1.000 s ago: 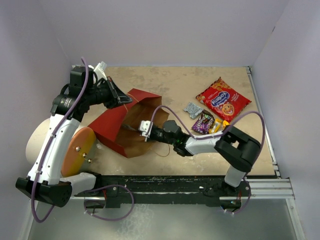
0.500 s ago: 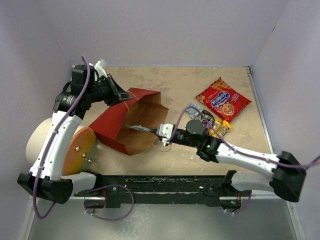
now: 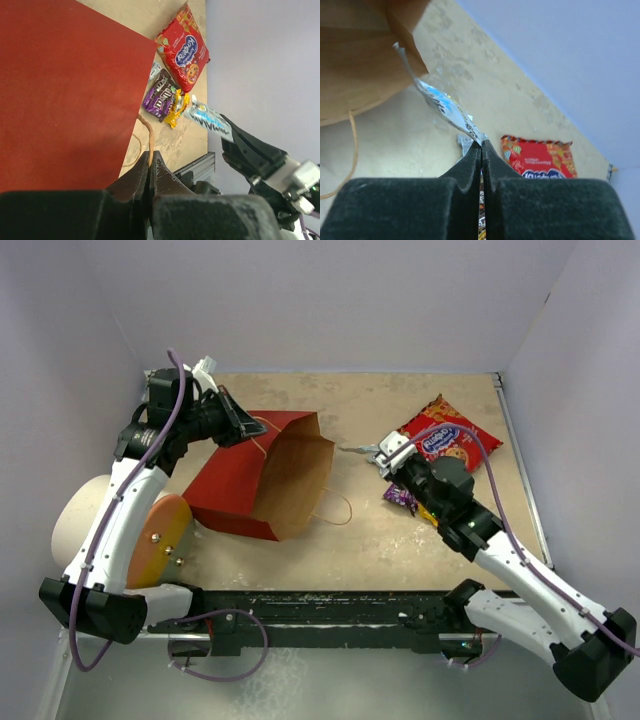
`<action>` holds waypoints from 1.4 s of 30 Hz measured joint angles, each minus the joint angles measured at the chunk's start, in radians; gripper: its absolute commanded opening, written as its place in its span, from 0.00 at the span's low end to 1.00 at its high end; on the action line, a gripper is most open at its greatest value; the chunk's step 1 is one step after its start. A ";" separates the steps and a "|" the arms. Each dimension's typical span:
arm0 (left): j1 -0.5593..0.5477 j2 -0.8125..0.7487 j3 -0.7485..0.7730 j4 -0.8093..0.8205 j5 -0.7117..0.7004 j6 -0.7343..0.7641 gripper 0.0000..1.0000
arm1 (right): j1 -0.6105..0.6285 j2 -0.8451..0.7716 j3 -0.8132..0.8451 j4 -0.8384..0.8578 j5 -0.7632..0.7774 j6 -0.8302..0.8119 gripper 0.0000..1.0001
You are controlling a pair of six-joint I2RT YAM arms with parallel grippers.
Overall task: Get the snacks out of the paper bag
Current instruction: Place the snack at the center of the board.
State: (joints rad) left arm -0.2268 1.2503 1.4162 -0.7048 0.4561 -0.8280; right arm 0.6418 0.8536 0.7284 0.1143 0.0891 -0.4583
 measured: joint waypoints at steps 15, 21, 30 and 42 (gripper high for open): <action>0.011 -0.009 -0.003 -0.027 0.016 0.013 0.00 | -0.220 0.445 0.175 0.000 0.086 0.164 0.00; 0.011 -0.009 0.000 -0.046 0.036 0.027 0.00 | -0.237 0.691 0.305 -0.024 0.160 0.224 0.00; 0.012 -0.017 -0.008 -0.045 0.078 0.019 0.00 | -0.237 0.863 0.398 -0.099 0.315 0.241 0.00; 0.013 -0.036 -0.013 -0.045 0.094 0.016 0.00 | -0.237 0.892 0.397 -0.156 0.365 0.240 0.03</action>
State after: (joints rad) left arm -0.2142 1.2140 1.4036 -0.7494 0.5503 -0.8124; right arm 0.4053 1.7451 1.1259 -0.0414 0.4545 -0.2184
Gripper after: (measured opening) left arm 0.007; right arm 0.005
